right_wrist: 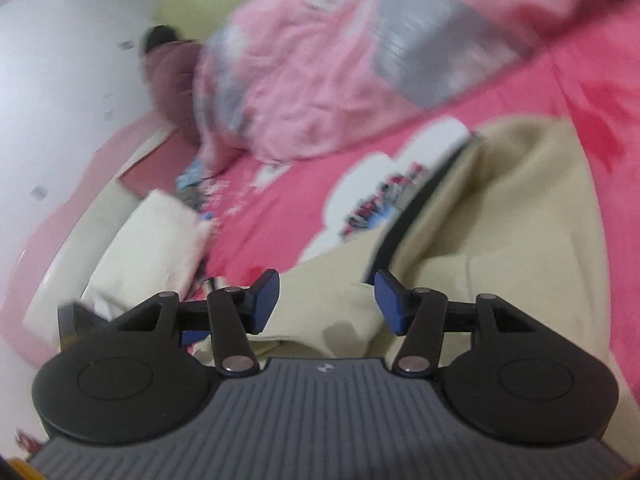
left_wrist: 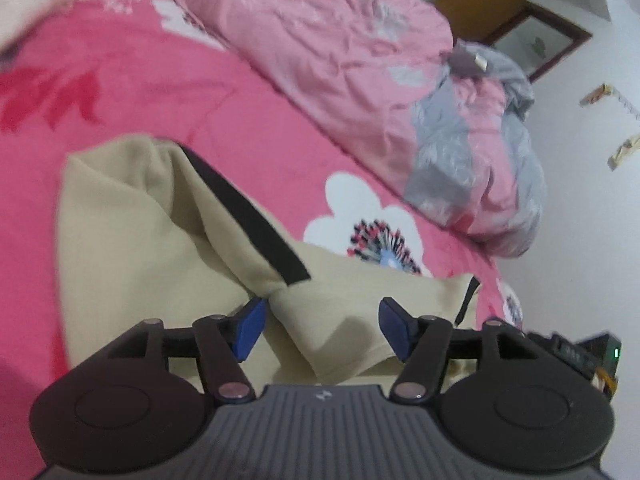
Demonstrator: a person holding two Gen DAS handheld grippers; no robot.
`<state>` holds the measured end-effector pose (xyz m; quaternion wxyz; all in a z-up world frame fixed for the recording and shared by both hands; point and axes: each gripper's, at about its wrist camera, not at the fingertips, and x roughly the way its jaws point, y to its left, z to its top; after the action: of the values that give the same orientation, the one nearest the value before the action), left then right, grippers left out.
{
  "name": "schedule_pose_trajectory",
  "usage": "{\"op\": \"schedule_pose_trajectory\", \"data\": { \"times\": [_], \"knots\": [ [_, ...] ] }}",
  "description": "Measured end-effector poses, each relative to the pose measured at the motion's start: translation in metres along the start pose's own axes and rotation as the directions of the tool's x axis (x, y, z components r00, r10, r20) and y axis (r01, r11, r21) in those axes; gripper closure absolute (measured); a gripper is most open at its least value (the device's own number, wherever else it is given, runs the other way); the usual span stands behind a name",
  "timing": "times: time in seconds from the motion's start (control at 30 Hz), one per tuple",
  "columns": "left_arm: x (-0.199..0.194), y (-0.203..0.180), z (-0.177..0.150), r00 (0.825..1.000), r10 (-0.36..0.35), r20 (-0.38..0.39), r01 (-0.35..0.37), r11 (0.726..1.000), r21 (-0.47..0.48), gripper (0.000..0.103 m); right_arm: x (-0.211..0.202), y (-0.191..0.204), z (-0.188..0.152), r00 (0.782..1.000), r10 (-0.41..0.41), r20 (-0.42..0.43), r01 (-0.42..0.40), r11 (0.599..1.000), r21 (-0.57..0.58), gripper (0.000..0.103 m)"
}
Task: Fold clothes
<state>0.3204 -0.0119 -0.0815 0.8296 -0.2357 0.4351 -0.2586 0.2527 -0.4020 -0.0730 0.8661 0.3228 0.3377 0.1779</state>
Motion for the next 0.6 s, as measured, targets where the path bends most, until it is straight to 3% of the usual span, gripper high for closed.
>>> {"op": "schedule_pose_trajectory", "data": {
  "times": [0.13,0.23,0.33,0.6],
  "knots": [
    [0.018,0.001,-0.006,1.000,0.015,-0.009,-0.015,1.000,0.024,0.047,0.027,-0.011,0.001,0.996,-0.040,-0.078,0.047,0.996,0.079,0.050],
    [0.021,0.002,-0.009,1.000,0.025,0.020,-0.025,0.999,0.047,0.059,0.040,-0.008,-0.003,0.994,-0.041,-0.106,0.047,0.997,0.058,0.056],
    [0.026,0.002,-0.006,0.999,0.029,0.031,-0.030,0.998,0.054,0.066,0.048,-0.007,-0.003,0.993,-0.066,-0.099,0.069,0.997,0.023,0.074],
    [0.040,0.003,0.001,0.997,0.039,0.062,-0.043,0.997,0.071,0.071,0.068,-0.011,0.017,0.994,-0.096,-0.045,0.095,0.995,-0.034,0.081]
  ]
}}
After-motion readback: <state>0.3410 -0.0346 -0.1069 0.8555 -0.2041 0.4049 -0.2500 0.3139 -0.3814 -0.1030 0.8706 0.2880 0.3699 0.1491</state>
